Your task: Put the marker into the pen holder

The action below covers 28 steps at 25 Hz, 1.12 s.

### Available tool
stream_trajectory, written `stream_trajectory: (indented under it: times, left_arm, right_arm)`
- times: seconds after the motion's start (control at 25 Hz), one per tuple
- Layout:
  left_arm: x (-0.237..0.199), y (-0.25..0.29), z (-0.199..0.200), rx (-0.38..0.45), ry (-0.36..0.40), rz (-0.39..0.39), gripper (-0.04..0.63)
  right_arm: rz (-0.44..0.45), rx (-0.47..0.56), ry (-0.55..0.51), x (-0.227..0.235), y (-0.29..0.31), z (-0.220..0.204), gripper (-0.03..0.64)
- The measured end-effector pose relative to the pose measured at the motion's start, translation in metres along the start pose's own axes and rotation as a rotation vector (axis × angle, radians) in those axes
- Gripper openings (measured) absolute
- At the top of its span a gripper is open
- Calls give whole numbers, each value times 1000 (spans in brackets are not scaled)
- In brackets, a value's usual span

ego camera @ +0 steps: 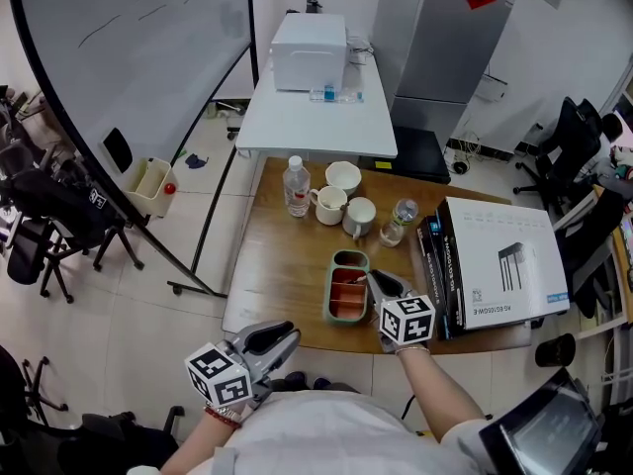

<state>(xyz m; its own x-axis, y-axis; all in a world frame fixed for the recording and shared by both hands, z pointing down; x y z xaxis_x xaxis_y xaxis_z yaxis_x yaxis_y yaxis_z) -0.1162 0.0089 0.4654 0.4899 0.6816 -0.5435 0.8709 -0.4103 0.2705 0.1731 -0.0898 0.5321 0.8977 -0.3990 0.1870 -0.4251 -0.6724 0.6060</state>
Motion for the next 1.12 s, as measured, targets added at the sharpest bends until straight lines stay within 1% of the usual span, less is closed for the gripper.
stream_trajectory:
  times: [0.28,0.52,0.64,0.76,0.96,1.12]
  left_arm:
    - [2,5,-1,-13,8,-21,81]
    - [2,6,-1,-10,11,-28,81]
    - [3,5,-1,-13,9,-29,81]
    - [1,6,-3,-7,12,-38,80]
    - [0,4,-2,-3,3,-22,80]
    - [0,2,-1,-3,-2,-15,80]
  right_arm:
    - [69,158,40,-15,-45,31,31]
    - [115,227,31,-32,-70,42,31]
    - [123,205,27,-37,-73,34,31]
    - [100,164,39,-32,-68,18,31]
    - [40,126,55,-21,-49,-2,31]
    - [29,79,60,-21,-30,-12,31]
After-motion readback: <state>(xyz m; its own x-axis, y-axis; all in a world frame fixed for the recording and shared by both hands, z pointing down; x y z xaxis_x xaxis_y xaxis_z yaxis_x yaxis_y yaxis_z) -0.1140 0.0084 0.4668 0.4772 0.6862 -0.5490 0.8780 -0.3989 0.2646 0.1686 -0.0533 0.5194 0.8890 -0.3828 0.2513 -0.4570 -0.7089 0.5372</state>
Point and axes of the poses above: the fingertips, and each gripper's own axes: y forward along the fingers, x to its right, z out of its top, the point moved 9 cm from there along -y, backward along the fingers, and after that the axes turned 9 degrees about -x, right-handed, at the moved point
